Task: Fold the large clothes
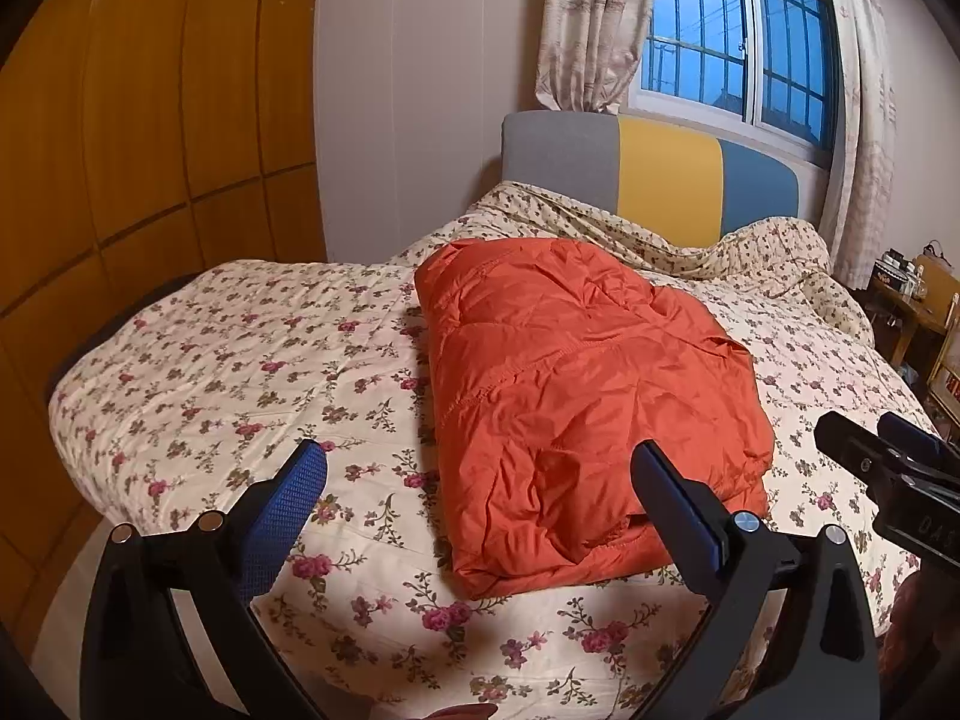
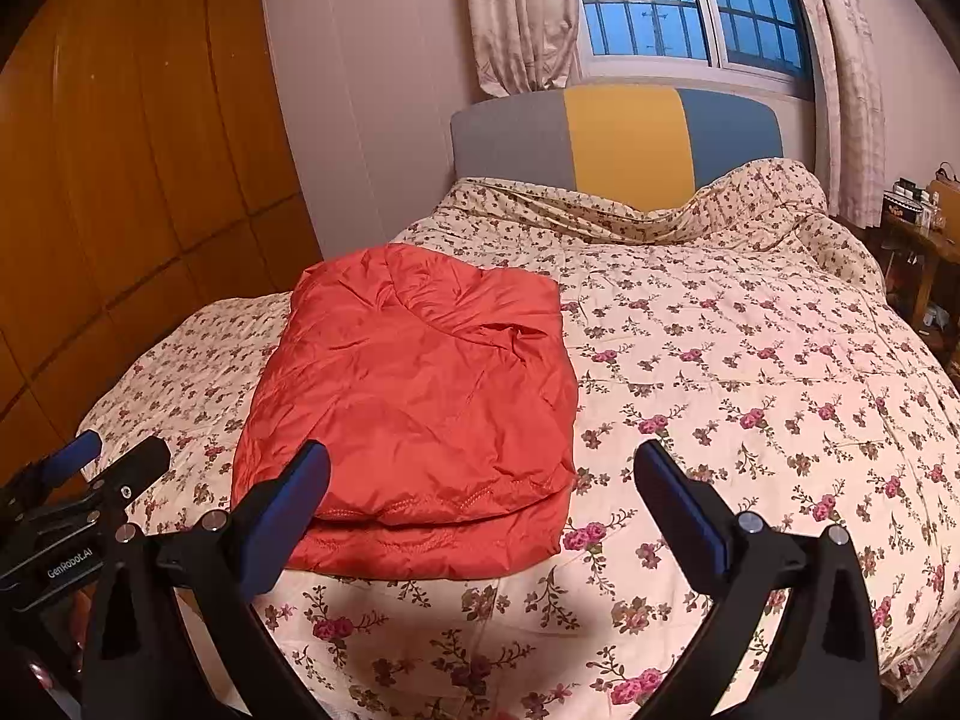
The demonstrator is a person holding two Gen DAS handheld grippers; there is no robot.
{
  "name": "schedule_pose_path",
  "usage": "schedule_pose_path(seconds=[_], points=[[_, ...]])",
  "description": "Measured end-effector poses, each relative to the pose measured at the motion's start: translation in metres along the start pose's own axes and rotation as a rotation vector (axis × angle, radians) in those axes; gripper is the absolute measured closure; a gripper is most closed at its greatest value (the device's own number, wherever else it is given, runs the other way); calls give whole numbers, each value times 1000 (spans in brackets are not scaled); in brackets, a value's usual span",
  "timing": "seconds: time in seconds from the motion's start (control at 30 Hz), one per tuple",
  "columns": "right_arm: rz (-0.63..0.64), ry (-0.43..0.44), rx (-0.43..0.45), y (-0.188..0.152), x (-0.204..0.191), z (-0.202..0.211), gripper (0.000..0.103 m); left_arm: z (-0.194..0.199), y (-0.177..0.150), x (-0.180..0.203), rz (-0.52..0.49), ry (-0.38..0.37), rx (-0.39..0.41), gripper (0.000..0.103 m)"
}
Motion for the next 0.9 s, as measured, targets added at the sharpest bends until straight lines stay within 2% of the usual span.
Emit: schedule_pose_path(seconds=[0.9], points=[[-7, 6, -18, 2, 0, -8, 2, -5, -2, 11, -15, 4, -13, 3]])
Point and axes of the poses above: each gripper's, at about its wrist camera, not at the fingertips, and z roughly against the way its jaws point, x to its right, y to its top, the point moved 2 cm from there along -z, roughly the way its jaws point, and after that the axes turned 1 degree about -z, right-handed, at the moved point
